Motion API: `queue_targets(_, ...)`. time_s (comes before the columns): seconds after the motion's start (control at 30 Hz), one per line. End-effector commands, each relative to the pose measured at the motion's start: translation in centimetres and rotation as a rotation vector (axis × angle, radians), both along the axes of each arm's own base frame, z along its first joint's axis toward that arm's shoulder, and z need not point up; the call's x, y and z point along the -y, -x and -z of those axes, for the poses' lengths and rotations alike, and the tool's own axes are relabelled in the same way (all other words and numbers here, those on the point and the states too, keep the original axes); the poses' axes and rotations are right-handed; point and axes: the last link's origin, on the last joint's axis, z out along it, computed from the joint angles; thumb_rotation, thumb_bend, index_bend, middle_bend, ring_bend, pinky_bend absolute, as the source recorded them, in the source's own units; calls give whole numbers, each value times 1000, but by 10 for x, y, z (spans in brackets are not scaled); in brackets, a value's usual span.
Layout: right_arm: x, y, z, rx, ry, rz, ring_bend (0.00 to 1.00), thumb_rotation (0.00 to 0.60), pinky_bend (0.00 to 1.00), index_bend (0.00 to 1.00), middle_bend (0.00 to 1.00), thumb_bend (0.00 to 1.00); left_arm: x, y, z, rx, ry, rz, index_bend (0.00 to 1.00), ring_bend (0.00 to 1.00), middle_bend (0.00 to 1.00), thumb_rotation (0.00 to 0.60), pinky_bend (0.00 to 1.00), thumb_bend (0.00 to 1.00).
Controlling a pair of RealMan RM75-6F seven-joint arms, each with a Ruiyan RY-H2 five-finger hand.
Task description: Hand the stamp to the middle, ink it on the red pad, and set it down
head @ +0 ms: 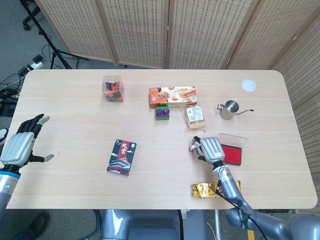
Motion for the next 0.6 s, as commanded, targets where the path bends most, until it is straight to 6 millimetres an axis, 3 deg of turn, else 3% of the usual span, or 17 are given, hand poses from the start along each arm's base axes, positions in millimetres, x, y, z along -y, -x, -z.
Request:
queue_targets(0.03,-1,0,0,3,-2,-3,1000,600,1000,551,984,466,0,0,0,1,-1,0,0,0,0,600,0,12)
queue_targets(0.6,-1,1,-2,-8,-7,-5,1000,600,1000,432,983,466,0,0,0,0,0,2,0,0,0,600,0,11)
